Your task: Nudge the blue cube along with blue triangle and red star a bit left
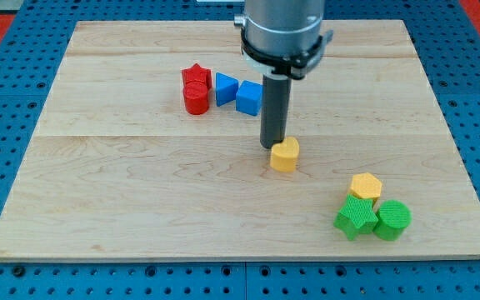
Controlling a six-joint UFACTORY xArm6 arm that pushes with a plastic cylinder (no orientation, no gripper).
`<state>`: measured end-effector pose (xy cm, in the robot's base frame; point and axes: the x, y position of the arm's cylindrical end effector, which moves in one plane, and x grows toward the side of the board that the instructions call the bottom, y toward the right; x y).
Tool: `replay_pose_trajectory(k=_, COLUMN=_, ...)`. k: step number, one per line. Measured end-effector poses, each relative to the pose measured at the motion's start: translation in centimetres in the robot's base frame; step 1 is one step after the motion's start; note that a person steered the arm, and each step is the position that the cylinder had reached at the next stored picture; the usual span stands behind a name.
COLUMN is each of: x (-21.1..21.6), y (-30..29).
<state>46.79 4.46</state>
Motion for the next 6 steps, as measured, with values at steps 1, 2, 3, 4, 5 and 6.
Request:
replay_pose_trajectory(k=1, x=2.5, y=2.4)
replay_pose_trajectory(k=2, x=4.6, y=6.0)
replay_pose_trajectory(k=3, x=3.1, y=2.1)
replay_pose_trajectory(k=4, x=-3.1, y=4.1)
replay_pose_trajectory(k=5, x=-6.3, y=4.1)
replay_pose_trajectory(k=6, x=-6.9, y=2.0)
